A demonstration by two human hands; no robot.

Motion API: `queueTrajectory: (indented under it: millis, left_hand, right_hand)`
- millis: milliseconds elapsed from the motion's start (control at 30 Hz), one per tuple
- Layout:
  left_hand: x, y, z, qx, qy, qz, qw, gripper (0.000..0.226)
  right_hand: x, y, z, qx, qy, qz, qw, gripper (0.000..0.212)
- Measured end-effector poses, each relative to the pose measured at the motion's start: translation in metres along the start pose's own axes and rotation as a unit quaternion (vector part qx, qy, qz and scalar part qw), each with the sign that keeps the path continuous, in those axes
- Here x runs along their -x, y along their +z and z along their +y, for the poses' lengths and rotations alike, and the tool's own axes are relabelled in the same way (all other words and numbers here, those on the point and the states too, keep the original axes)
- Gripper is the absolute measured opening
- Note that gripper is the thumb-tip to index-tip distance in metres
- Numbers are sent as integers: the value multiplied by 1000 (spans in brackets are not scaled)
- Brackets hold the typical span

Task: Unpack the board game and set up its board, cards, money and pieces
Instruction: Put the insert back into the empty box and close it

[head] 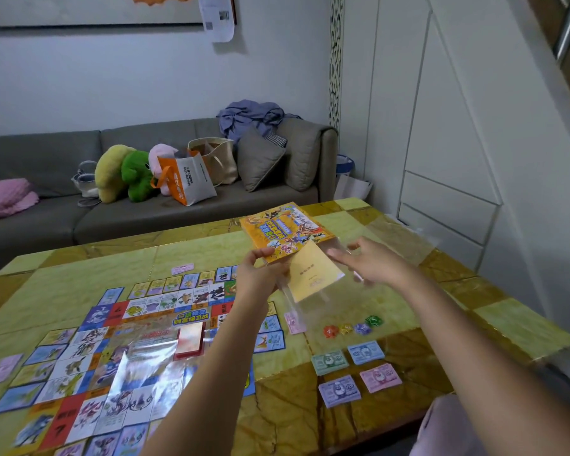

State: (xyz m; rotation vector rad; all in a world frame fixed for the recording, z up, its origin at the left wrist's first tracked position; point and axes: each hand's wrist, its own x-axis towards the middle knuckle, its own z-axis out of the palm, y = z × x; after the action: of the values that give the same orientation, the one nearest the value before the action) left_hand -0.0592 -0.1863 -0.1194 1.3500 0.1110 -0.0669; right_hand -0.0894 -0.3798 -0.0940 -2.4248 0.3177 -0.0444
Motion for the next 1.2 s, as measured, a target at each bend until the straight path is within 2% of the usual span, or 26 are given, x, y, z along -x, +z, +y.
queueTrajectory:
  millis: [67,200,367,467,533,633,733,867,1067,1200]
  left_hand:
    - [1,3,-1,-16,14,-2,1000,31]
    - [3,10,3,-34,40,-16,998,27]
    - [7,13,8,-37,36,-10,999,39]
    - [5,10,6,-50,16,11,999,48]
    - [2,7,4,-57,10,31,998,51]
    - [-4,4,0,-48,6,55,997,53]
    - [-7,2,-3,-29,14,73,997,52]
    - [-6,3,-3,-16,46,94,994,49]
    - [-1,1,-5,-20,104,73,992,42]
    - [0,0,-6,-45,127,76,988,44]
  right_hand:
    - [-3,-2,-11,-34,22,-21,999,84]
    - [-18,2,-21,-45,31,-25,998,39]
    - [-24,9,-25,-52,33,-36,997,18]
    - [-22,11,-25,-140,41,-70,987,30]
    - [-14,9,-24,-177,48,-81,980,51]
    - [5,5,-23,-77,-14,-72,994,84]
    - [26,6,-25,-25,-88,-83,992,96]
    - [35,21,-18,-7,-86,-69,994,92]
    - [31,34,-10,-37,-89,-9,995,57]
    - [31,44,-14,-43,-63,46,996,45]
